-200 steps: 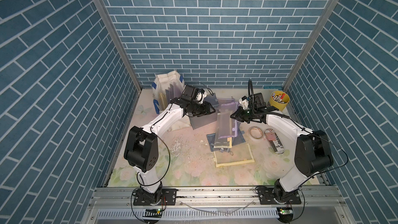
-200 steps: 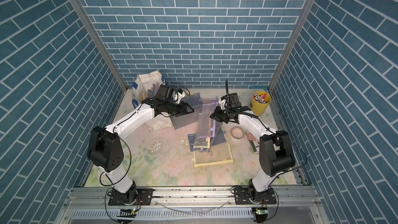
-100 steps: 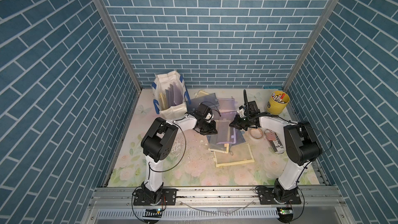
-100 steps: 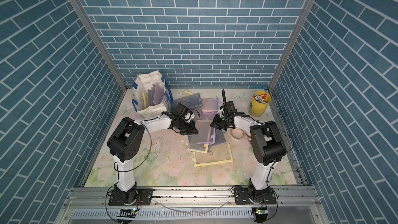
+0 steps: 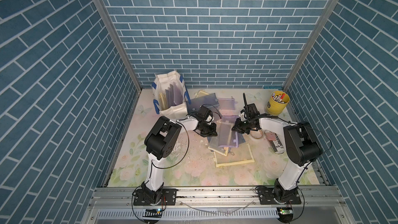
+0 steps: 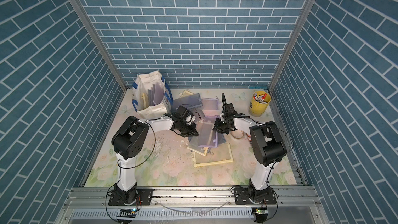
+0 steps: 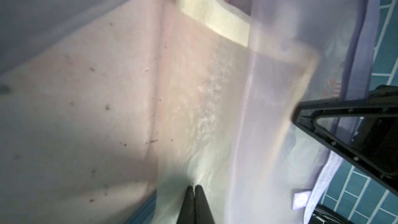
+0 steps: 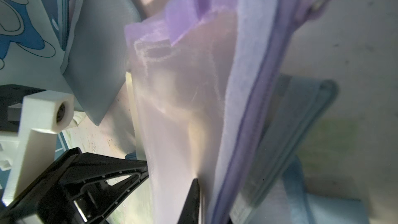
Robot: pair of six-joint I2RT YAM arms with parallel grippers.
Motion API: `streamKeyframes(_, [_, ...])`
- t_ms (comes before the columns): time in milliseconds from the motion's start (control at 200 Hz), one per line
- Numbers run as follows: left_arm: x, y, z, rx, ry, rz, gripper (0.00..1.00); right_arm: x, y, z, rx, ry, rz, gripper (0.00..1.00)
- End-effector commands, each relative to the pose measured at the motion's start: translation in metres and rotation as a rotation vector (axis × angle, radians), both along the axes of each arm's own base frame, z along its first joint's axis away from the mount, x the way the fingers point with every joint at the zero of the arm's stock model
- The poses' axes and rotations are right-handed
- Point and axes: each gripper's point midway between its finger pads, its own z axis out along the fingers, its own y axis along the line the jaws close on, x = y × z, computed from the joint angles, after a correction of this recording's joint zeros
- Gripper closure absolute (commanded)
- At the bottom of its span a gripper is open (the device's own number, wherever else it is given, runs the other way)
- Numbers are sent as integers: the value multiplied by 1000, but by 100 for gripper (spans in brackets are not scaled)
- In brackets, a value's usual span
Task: Put the pencil pouch into the canvas bag
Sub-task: Place the pencil pouch at the center of the board.
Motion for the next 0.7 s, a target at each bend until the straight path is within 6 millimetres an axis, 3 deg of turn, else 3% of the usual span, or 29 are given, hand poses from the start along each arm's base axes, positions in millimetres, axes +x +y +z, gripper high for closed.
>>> streamKeyframes(0, [-8, 8, -11, 43, 19, -3, 94, -6, -12, 8, -55, -14, 5, 84])
streamKeyframes(125, [-9, 8, -10, 41, 16, -4, 94, -5, -15, 13, -64, -25, 3, 87])
streamKeyframes(210, [-8, 7, -8, 36, 13, -2, 94, -4, -15, 16, -62, -31, 5, 100])
streamKeyframes(340, [-6, 5, -2, 31, 3, -5, 94, -6, -16, 24, -62, -47, 12, 100])
streamKeyframes(445, [-2, 3, 15, 15, -28, -9, 93, -5, -13, 44, -32, -102, 34, 100])
streamKeyframes(555, [9, -9, 65, -81, -118, -5, 72, 1, 2, 85, 67, -209, 84, 100])
streamKeyframes(695, [21, -18, 140, -223, -237, 0, 34, 8, 20, 145, 201, -353, 135, 100])
